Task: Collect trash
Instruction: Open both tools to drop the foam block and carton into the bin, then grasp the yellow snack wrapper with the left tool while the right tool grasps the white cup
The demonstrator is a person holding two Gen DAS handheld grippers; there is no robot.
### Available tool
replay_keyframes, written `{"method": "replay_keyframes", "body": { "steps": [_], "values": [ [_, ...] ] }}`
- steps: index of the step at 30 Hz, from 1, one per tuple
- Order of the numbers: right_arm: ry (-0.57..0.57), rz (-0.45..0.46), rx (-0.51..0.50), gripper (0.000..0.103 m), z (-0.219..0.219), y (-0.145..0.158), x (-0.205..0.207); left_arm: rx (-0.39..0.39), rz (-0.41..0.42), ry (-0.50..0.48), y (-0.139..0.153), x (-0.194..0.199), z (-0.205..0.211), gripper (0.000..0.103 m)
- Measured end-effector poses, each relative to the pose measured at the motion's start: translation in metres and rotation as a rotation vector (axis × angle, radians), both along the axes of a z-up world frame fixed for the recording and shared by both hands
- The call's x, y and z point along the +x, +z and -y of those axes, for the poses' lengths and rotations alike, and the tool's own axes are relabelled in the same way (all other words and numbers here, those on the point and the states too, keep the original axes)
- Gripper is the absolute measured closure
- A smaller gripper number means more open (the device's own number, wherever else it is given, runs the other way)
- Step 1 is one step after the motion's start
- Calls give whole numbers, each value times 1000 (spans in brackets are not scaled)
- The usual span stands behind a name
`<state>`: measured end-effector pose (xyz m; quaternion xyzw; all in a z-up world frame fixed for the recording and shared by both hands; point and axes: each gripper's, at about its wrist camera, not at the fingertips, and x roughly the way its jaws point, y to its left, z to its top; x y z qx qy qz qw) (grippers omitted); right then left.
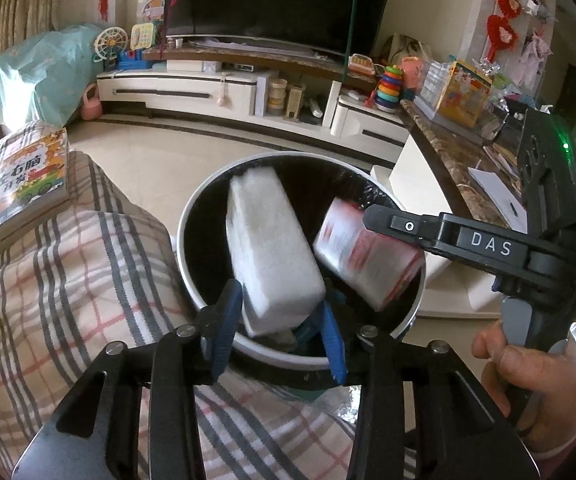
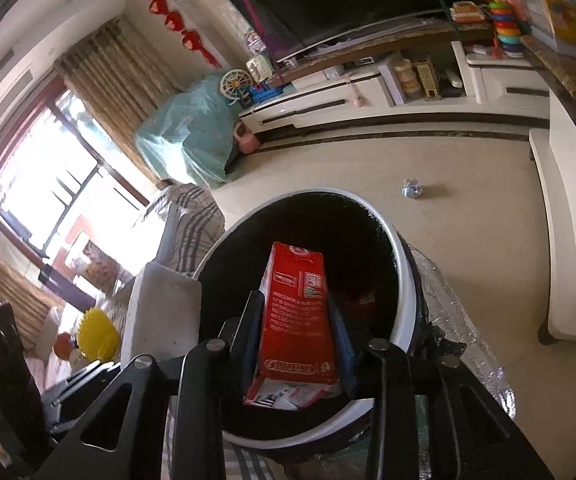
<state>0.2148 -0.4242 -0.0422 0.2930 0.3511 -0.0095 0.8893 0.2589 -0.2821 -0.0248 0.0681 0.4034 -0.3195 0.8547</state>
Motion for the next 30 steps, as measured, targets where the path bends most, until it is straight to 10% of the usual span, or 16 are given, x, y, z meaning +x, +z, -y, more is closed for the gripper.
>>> {"method": "replay_keyframes", "body": {
  "steps": [6,14,30],
  "values": [
    [-14,8,20,58,2,2,-4,-12,14,28,1,-5,-13,50],
    [5,41,34,17,-18,8,-15,-40,-2,107,-4,-22,-58,40],
    [176,49,17,13,-112,5,-26,-91,-40,333,-17,-60,-176,38]
  ]
}}
